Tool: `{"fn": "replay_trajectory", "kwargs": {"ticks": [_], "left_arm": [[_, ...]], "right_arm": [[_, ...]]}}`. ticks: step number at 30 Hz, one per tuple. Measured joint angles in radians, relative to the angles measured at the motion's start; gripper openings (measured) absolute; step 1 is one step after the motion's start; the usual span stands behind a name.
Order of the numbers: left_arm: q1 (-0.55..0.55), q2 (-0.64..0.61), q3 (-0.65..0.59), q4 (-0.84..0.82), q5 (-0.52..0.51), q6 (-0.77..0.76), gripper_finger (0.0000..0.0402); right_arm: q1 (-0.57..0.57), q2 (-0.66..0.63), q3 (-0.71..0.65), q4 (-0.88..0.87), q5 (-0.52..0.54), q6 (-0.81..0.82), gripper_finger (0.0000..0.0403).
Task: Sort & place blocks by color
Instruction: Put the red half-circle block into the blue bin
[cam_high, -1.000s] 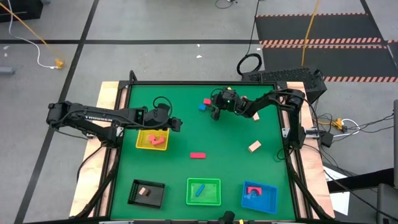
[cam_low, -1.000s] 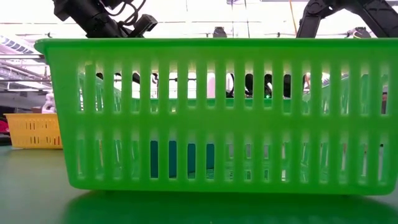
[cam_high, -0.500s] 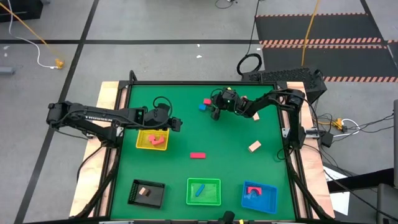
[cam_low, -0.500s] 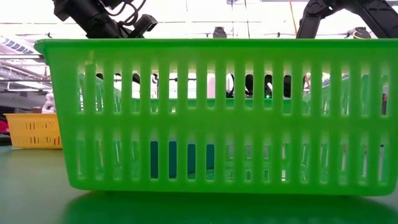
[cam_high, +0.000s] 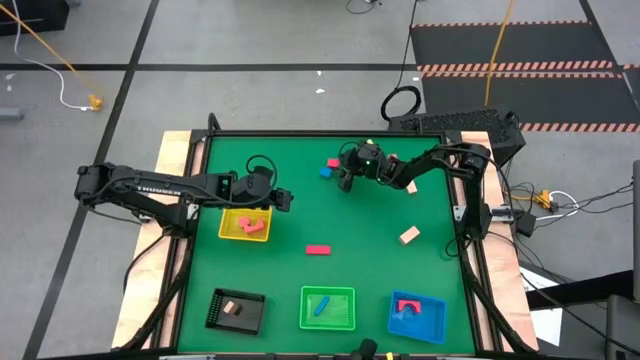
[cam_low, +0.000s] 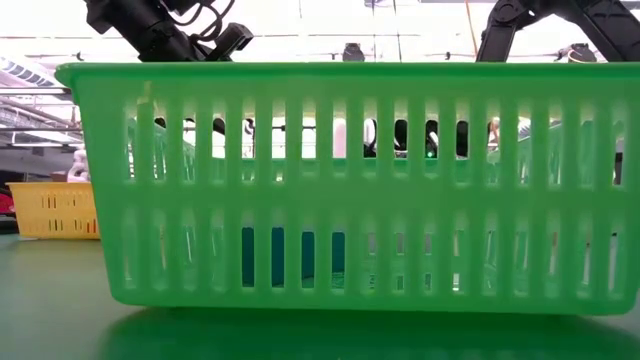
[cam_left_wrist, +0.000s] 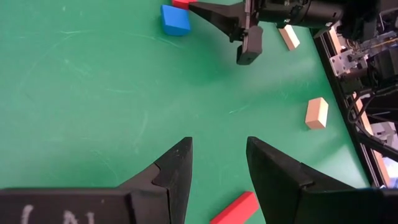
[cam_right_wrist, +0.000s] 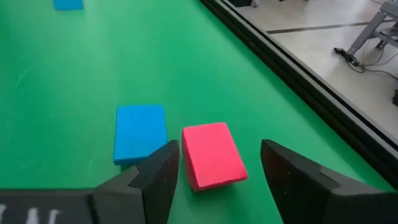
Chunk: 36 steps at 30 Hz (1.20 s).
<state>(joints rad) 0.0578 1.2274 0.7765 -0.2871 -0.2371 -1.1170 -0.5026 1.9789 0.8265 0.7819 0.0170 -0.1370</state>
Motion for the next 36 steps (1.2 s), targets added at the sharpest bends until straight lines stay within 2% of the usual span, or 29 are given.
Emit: {"fn": "replay_trajectory", "kwargs": {"ticks": [11,30,36], "left_arm": [[0.0,0.0,0.0,0.0,0.0,0.017,0.0152],[-0.003,0.0,0.0,0.0,0.001,0.017,0.0152],[-0.003,0.0,0.0,0.0,0.001,0.016,0.0152]], "right_arm": [[0.006,0.033,0.049,-0.007,0.007,-0.007,0.0233],[0.013,0.034,0.047,-0.044,0.006,-0.01,0.0233],[0.02,0.034,0.121,-0.222,0.009,-0.066,0.0233]]}}
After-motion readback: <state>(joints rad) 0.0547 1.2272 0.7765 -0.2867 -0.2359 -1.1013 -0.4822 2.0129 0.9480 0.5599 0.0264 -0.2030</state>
